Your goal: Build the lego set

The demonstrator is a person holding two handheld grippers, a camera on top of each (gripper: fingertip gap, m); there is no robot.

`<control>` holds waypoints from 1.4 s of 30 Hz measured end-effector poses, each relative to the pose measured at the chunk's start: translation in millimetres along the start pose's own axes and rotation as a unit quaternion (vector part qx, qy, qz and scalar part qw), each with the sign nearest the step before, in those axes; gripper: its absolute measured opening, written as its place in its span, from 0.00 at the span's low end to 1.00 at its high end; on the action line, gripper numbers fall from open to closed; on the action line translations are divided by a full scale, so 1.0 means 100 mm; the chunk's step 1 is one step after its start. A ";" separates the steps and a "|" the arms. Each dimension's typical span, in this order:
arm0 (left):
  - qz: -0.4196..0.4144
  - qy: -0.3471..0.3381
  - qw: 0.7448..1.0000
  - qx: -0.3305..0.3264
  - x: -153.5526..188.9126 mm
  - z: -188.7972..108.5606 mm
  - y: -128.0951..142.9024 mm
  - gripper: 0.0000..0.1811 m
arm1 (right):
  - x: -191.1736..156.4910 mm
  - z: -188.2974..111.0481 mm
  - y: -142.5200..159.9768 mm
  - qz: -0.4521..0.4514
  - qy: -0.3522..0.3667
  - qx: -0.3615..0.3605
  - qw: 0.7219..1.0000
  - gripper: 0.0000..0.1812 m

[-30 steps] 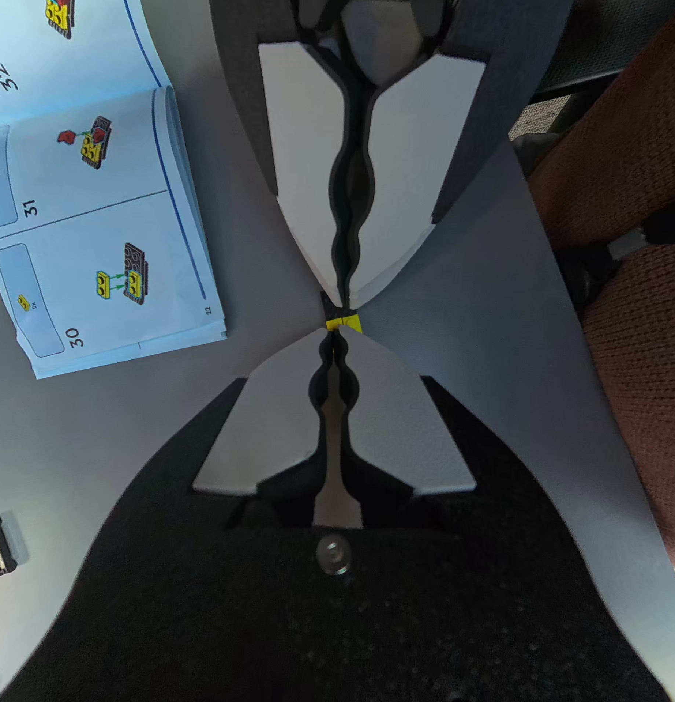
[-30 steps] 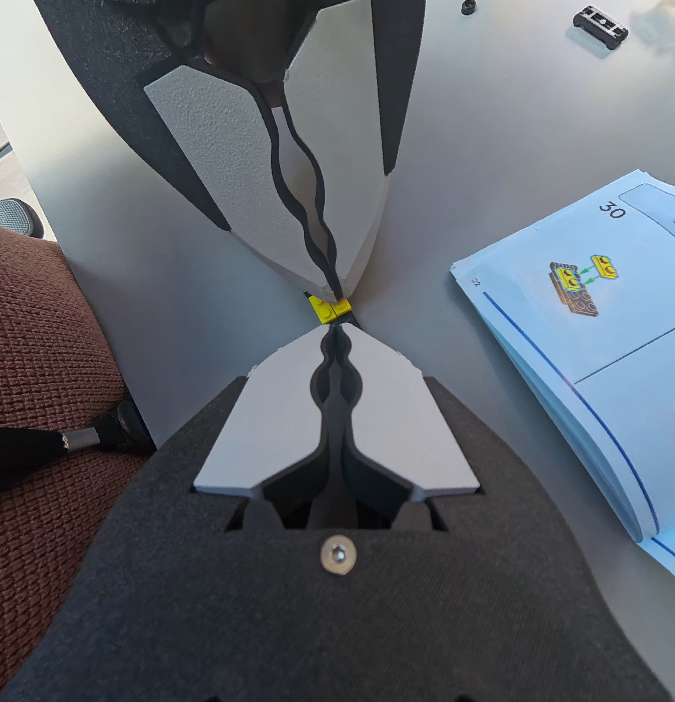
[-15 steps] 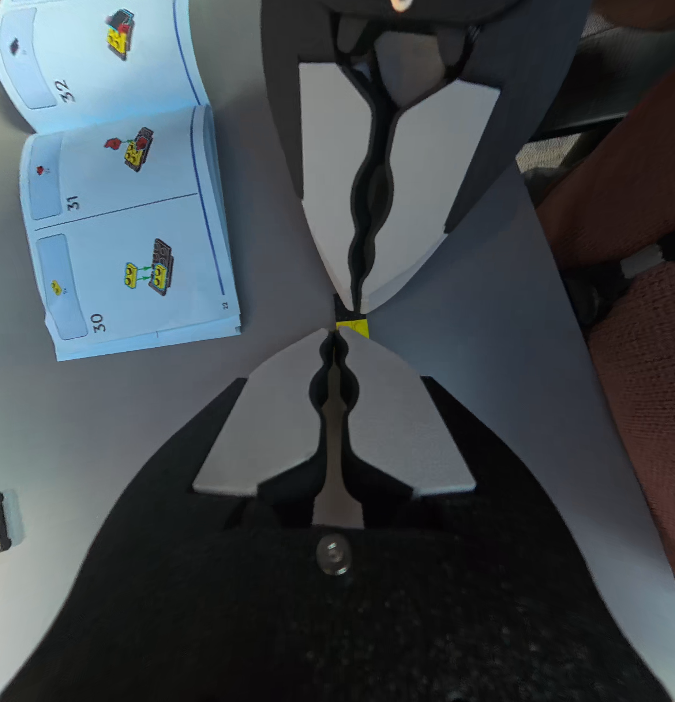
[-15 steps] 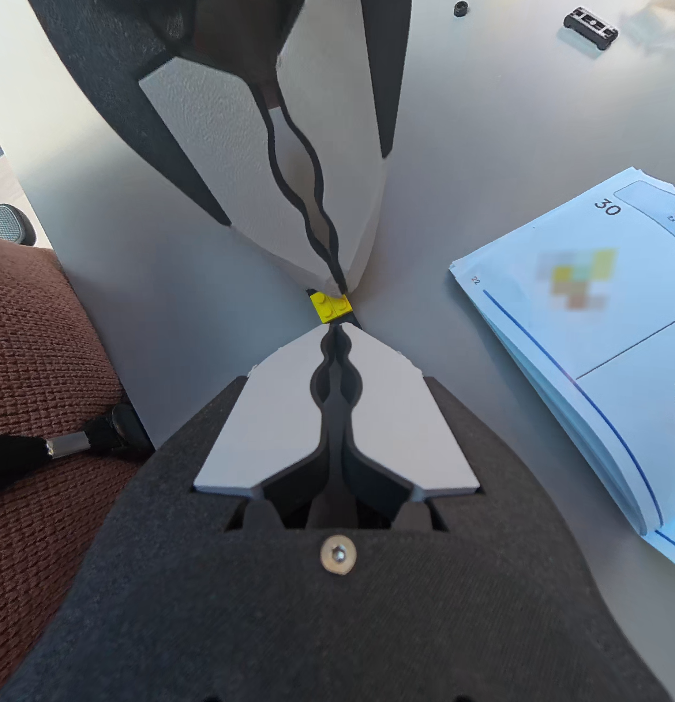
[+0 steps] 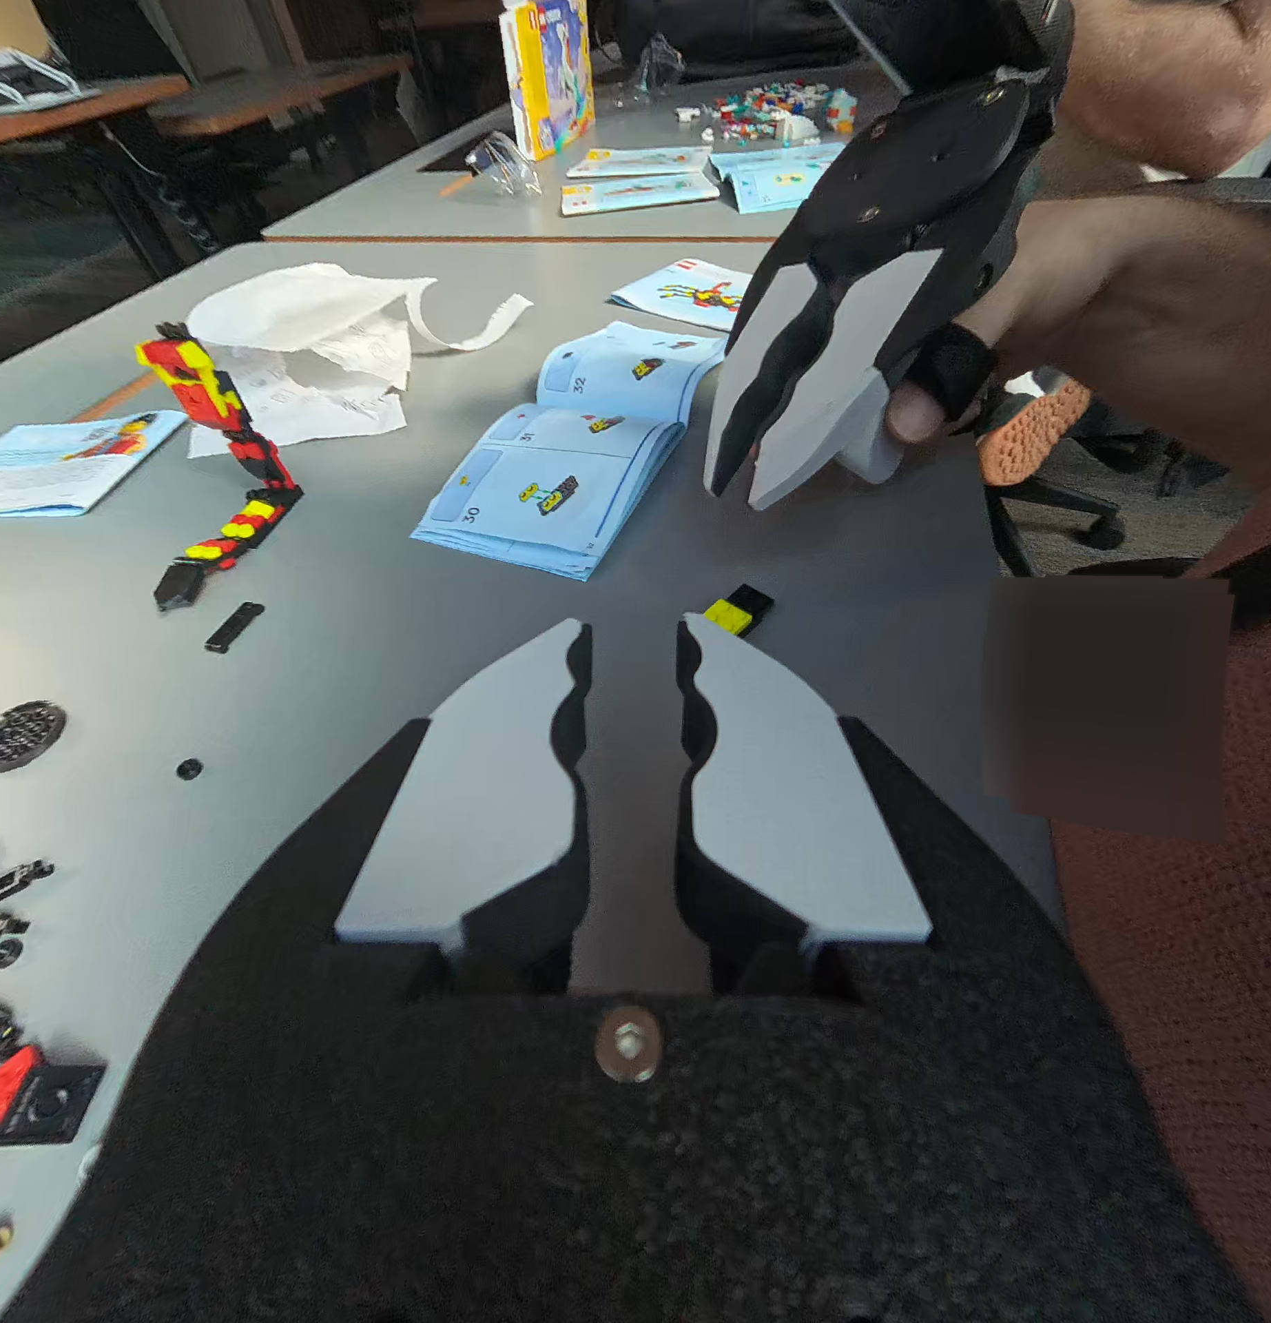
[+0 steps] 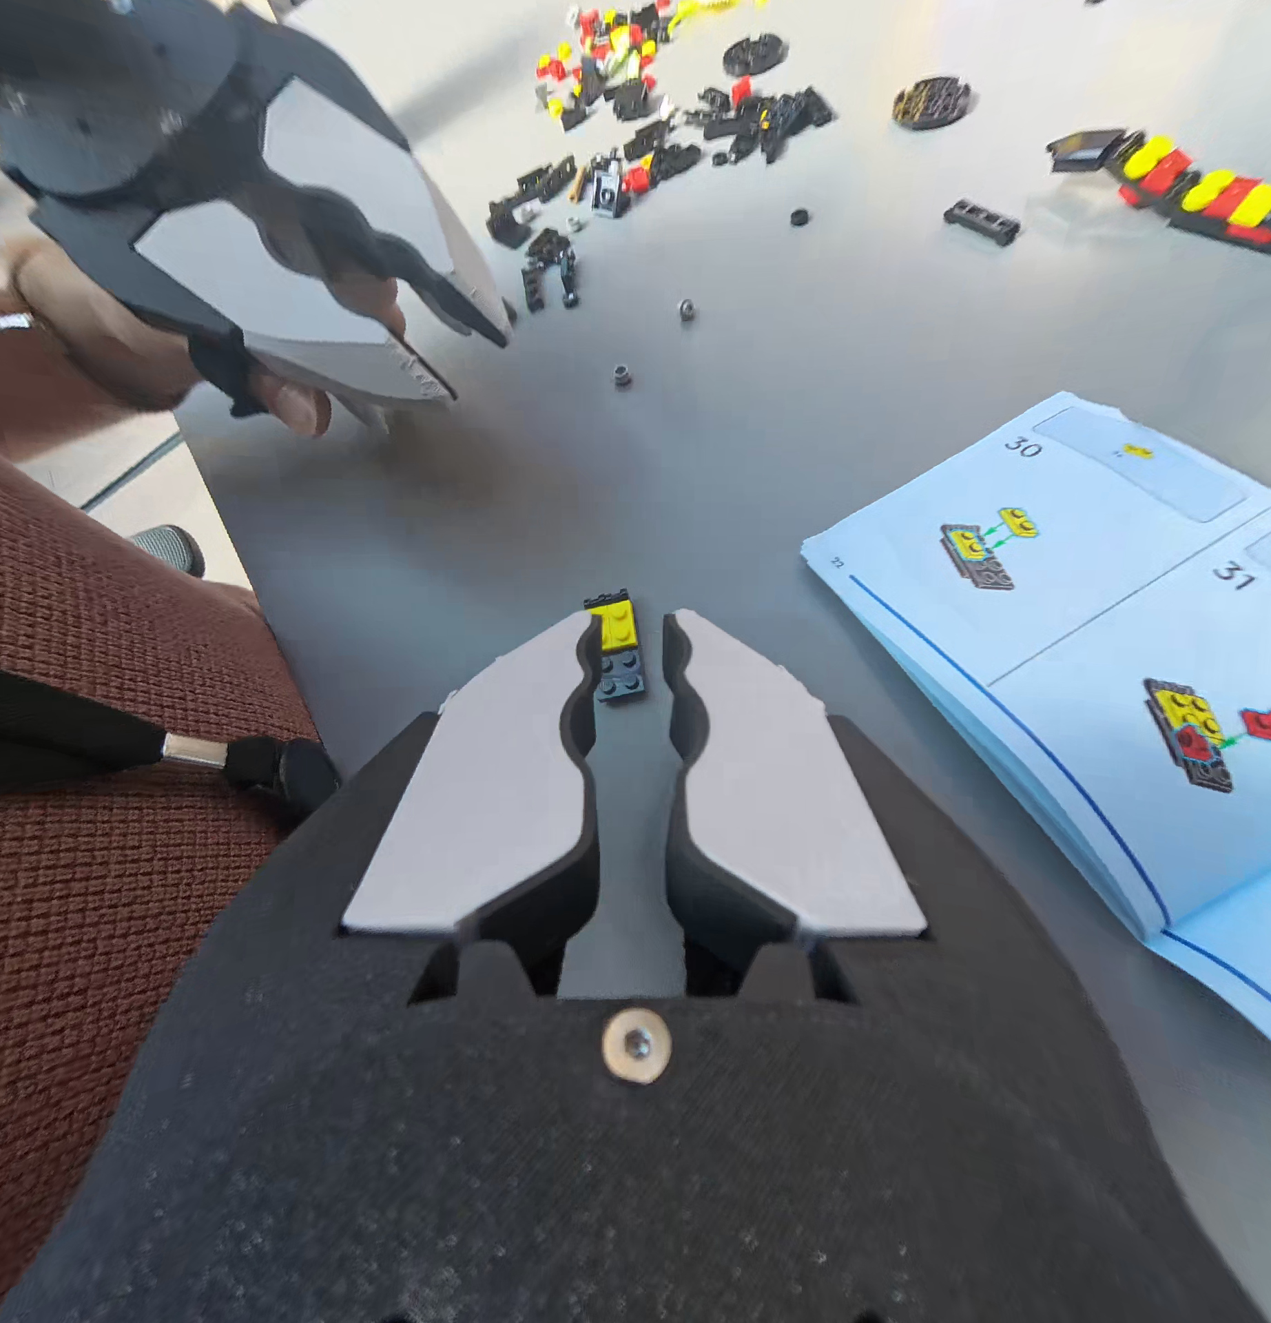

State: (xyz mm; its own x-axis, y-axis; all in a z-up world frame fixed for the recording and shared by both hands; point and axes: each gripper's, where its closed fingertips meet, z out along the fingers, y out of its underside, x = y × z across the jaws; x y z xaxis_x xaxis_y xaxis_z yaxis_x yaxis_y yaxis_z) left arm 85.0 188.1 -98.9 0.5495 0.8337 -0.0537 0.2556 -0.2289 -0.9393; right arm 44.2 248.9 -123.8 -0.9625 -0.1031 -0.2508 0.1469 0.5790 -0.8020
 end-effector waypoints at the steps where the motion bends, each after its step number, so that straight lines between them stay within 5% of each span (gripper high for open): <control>1: 0.013 -0.025 0.999 0.018 -0.01 -0.04 -0.01 0.13 | 0.02 -0.06 -0.06 0.000 0.002 0.021 1.000 0.10; 8: 0.105 -0.161 0.979 0.068 -0.26 -0.25 -0.12 0.18 | 0.08 -0.58 -0.68 -0.029 0.083 0.209 0.974 0.17; 11: 0.131 -0.170 0.974 0.077 -0.31 -0.33 -0.14 0.18 | -0.04 -0.74 -0.90 -0.054 0.108 0.273 0.955 0.18; 21: 0.120 -0.149 0.963 0.187 -0.09 -1.07 -0.56 0.17 | -0.48 -0.56 -1.12 -0.090 0.179 0.269 0.942 0.17; 26: 0.118 -0.112 0.955 0.248 0.00 -1.89 -1.04 0.14 | -0.84 -0.26 -1.24 -0.113 0.172 0.285 0.936 0.17; 33: 0.213 -0.210 0.928 0.223 -0.58 -3.47 -1.86 0.14 | -1.34 0.21 -1.44 -0.125 0.146 0.319 0.928 0.16; 37: 0.214 -0.292 0.912 0.191 -1.42 -4.08 -1.66 0.13 | -1.42 0.55 -1.56 -0.139 0.156 0.323 0.923 0.16; 42: 0.156 -0.362 0.907 0.146 -2.40 -4.29 -0.74 0.13 | -1.23 0.98 -1.68 -0.153 0.206 0.324 0.911 0.16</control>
State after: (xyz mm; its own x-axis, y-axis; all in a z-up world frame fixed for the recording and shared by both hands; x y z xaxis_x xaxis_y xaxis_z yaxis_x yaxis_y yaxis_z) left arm 275.3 -210.8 129.3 -0.1354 0.8872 -0.4410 -0.1028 -0.4553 -0.8844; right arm 160.3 84.6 -11.5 -0.9654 0.2093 0.1557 -0.1671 -0.0382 -0.9852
